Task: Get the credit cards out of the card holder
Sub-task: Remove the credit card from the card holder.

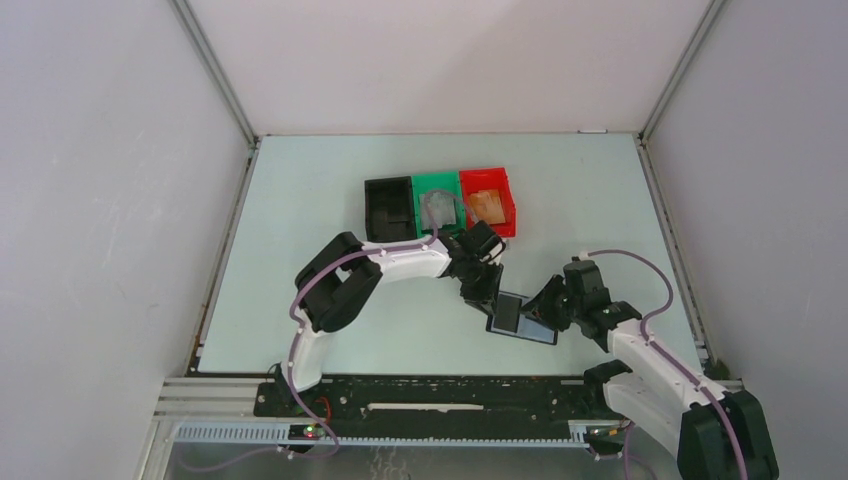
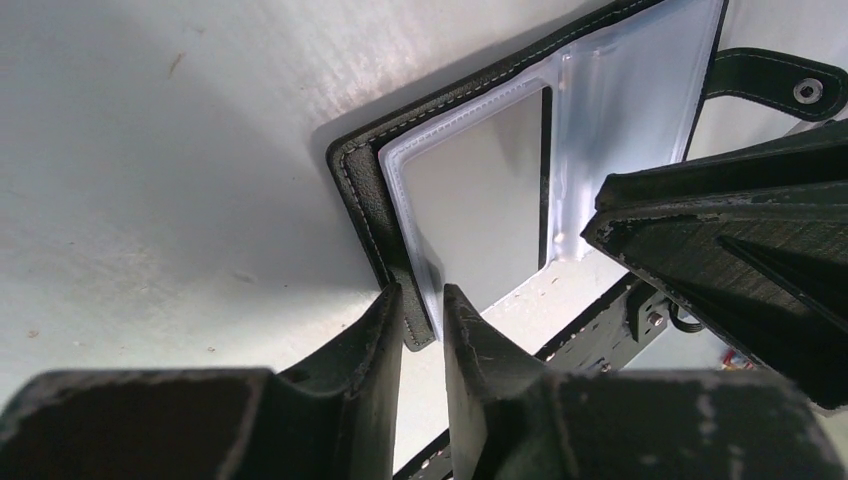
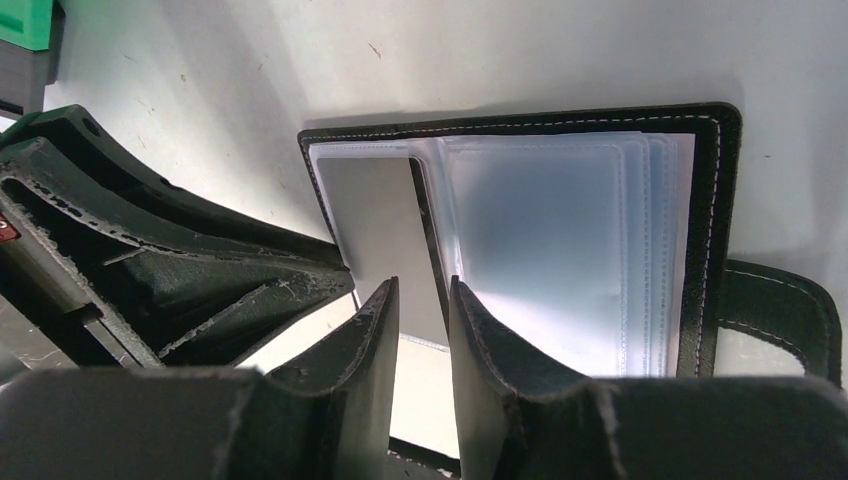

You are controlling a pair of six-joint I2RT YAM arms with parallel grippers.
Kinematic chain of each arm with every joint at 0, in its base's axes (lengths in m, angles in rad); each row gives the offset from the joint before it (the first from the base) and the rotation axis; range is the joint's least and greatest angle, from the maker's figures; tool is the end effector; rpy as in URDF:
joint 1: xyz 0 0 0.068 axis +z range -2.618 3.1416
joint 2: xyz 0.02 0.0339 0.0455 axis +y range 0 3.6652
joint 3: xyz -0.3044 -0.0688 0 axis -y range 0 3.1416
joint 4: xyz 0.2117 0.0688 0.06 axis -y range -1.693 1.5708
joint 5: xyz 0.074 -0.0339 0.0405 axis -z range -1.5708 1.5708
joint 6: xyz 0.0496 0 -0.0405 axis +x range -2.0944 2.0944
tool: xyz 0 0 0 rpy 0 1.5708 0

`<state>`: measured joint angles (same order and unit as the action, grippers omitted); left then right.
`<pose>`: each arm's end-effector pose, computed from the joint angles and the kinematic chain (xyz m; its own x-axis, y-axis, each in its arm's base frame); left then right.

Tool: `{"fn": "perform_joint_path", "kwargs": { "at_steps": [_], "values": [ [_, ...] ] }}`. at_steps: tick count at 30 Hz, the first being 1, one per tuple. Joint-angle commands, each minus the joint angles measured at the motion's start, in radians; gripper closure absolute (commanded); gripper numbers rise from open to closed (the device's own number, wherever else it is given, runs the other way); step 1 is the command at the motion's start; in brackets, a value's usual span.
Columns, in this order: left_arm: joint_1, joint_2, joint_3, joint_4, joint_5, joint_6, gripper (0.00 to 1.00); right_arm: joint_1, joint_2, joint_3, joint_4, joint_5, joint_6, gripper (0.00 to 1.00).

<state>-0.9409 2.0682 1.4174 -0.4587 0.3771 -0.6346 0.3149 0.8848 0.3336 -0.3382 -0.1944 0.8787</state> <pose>0.2347 -0.3530 0.1929 -0.9274 0.3366 -0.1630 0.3701 0.7634 -0.5294 0.1075 0.0451 0.1940 -0.7943 0.5357 -0.2864 0.3008 0.7565 0.5807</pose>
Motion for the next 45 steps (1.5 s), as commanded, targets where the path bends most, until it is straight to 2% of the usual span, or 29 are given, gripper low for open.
{"fn": "perform_joint_path", "kwargs": {
  "at_steps": [1,9,18,25,31,35,45],
  "values": [
    [-0.007,-0.03,0.038,-0.007,-0.01,0.036,0.74,0.01,0.013,-0.008,0.044,-0.004,-0.003,0.67],
    [-0.012,-0.008,0.049,0.026,0.025,0.014,0.83,0.013,0.042,-0.032,0.074,-0.002,0.008,0.67],
    [-0.015,0.022,0.064,0.038,0.059,0.001,0.84,0.013,0.053,-0.079,0.113,-0.012,0.026,0.69],
    [-0.015,0.059,0.076,0.027,0.054,-0.01,1.0,0.009,0.033,-0.093,0.119,-0.027,0.036,0.72],
    [-0.015,0.073,0.068,0.022,0.039,-0.007,1.0,-0.012,-0.086,-0.092,0.041,0.001,0.028,0.71],
    [-0.014,0.085,0.066,0.02,0.044,-0.004,1.0,-0.022,-0.136,-0.11,0.057,-0.008,0.037,0.71],
    [-0.015,0.096,0.069,0.02,0.06,0.0,1.0,-0.02,-0.079,-0.139,0.124,-0.04,0.039,0.75]
  ]
}}
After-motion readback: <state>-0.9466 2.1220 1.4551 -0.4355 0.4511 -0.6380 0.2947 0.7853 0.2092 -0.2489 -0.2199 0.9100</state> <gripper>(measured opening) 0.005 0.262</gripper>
